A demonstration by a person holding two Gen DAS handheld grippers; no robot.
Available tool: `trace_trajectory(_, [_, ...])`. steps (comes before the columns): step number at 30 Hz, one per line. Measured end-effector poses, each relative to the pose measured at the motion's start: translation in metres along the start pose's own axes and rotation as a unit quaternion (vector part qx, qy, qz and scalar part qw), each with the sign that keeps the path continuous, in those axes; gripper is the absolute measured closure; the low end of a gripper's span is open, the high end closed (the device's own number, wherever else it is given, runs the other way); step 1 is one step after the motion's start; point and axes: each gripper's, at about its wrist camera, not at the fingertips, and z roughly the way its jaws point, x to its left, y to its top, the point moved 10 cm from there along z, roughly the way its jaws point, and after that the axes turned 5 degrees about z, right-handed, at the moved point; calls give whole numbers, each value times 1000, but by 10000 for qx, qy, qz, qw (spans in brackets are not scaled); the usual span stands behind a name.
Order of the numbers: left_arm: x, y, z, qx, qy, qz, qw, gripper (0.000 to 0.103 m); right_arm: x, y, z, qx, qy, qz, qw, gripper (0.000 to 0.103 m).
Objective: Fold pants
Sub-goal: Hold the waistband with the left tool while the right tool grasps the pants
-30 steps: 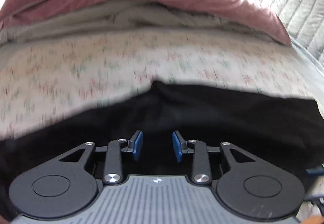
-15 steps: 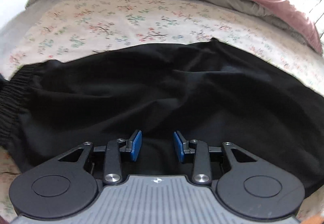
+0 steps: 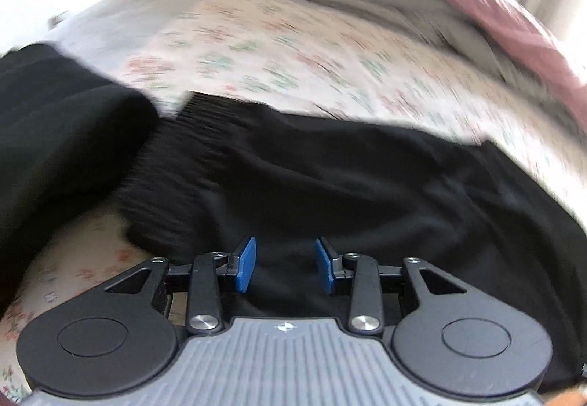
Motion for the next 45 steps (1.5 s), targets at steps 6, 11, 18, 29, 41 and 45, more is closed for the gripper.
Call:
trace_trajectory(6, [49, -3, -27, -289, -53, -885, 9956, 32, 2, 19, -18, -596, -90, 115, 9981, 91])
trace_trajectory(11, [64, -12, -53, -532, -457, -1160, 9908, 30, 18, 25, -10, -640, -263, -268, 9972, 90])
trace_trajectory(18, [63, -30, -23, 3, -984, -1866, 9775, 28, 47, 34, -14, -1052, -327, -810, 9906, 70])
trace_trajectory(29, [47, -12, 6, -175, -602, -2259, 9721, 65, 77, 16, 18, -848, -651, -1867, 9766, 44])
trace_trajectory(41, [41, -6, -25, -571, -100, -1452, 9877, 68, 68, 11, 19, -623, -738, -2048, 9740, 103])
trace_trajectory(45, [44, -4, -50, -867, -130, -1347, 9870, 68, 67, 13, 11, -706, -648, -1889, 9773, 103])
